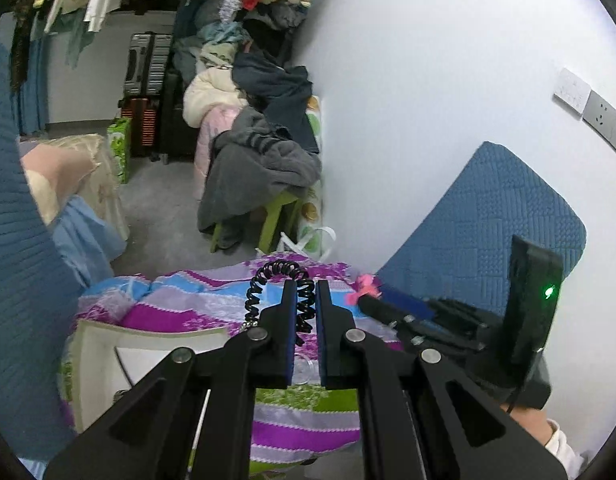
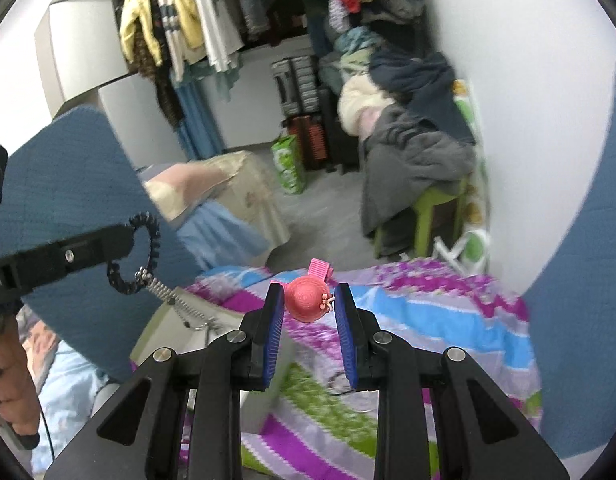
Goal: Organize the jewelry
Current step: 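Carry both held items over the green box and open both grippers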
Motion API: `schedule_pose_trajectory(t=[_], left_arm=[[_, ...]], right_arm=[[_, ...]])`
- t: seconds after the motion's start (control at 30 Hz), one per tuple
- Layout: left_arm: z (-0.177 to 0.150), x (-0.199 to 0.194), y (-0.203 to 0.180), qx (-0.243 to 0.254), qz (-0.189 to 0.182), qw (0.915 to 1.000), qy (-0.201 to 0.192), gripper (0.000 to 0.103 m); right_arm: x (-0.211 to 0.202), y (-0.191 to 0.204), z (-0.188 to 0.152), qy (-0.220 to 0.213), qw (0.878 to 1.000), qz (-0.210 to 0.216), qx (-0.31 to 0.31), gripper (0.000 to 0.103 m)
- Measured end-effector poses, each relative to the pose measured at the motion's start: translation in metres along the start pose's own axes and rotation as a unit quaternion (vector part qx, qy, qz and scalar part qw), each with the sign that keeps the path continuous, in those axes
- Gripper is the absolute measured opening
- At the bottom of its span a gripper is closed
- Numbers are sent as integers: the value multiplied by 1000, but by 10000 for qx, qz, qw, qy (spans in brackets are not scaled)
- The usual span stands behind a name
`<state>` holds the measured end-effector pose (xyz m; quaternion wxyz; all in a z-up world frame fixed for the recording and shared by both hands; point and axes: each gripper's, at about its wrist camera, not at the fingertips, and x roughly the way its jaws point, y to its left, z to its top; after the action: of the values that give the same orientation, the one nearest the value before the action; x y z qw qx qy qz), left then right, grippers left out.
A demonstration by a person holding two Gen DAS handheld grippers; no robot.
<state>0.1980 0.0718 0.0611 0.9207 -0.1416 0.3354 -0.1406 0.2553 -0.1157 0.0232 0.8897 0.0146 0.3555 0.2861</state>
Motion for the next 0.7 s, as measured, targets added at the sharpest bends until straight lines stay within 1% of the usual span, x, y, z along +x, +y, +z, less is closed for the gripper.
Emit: schedule_pose_trajectory(t=[0.13,0.37,0.5,0.7], left_arm=[[-13,-7,24,-149,71,9999,10,8],[-39,-7,67,-358,247,9989,158,8],[-57,0,88,-476,358,9978,290,8],[-87,17,111,-587,505,9956,536,8]], right_arm=[[31,29,-18,239,9994,223,-84,24],[83,63,-57,707,9961,498,-178,24],[106,72,-77,870,9948,492,-174,24],[129,73,-103,1142,9920,528,-61,24]])
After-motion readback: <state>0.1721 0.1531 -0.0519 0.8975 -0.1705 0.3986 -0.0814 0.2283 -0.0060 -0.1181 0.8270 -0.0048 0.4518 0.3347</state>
